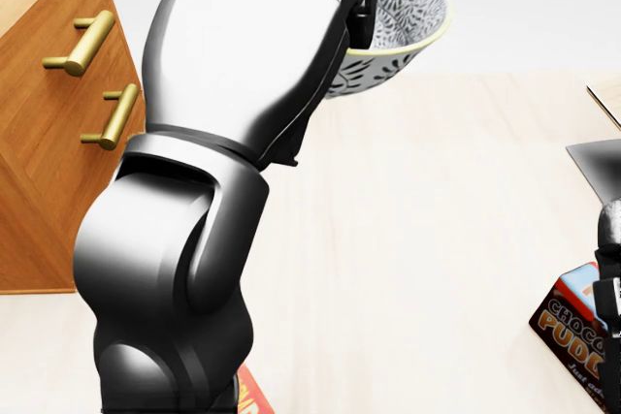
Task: Close the top drawer of the cabinet and put the bowl on top of it.
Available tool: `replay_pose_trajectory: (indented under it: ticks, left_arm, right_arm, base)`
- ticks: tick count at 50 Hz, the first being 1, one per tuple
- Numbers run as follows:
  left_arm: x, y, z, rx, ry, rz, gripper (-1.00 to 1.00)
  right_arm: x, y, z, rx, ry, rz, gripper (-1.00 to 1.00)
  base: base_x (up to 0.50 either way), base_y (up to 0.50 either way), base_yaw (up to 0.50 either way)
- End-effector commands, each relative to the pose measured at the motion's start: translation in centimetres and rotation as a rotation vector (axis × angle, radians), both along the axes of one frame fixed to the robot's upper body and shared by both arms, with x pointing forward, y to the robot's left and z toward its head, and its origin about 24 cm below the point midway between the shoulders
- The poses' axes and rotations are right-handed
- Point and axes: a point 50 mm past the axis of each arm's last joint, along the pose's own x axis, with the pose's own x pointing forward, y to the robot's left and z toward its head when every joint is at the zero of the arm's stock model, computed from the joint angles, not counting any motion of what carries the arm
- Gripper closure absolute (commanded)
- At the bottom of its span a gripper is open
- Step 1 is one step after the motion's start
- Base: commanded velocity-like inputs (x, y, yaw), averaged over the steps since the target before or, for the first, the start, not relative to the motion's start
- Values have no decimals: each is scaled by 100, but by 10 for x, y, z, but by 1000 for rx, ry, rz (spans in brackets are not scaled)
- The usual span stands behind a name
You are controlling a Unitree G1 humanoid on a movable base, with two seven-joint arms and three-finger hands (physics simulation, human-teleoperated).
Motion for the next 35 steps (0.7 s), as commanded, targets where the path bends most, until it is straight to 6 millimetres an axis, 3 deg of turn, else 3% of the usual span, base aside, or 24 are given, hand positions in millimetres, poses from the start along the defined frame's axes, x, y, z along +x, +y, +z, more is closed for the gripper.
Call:
replay_pose_trajectory:
  ticks: [1,8,15,25,35]
  left_arm:
    - [-8,12,65,-1,-247,82,100]
    - [-9,16,90,34,-331,121,100]
    - [-3,18,96,61,-335,127,100]
    - [29,44,106,89,-239,114,100]
    - [37,68,115,101,-226,149,100]
  right_arm:
    - [0,2,-2,0,17,9,-100]
    - [-1,2,-1,-1,11,8,-100]
    - [-1,3,-1,-2,13,8,-100]
    - [0,3,-2,-1,16,10,-100]
    - [4,3,-6,4,30,11,-100]
  base:
    - [0,0,0]
    - [0,0,0]
    - [0,0,0]
    - [0,0,0]
    - [0,0,0]
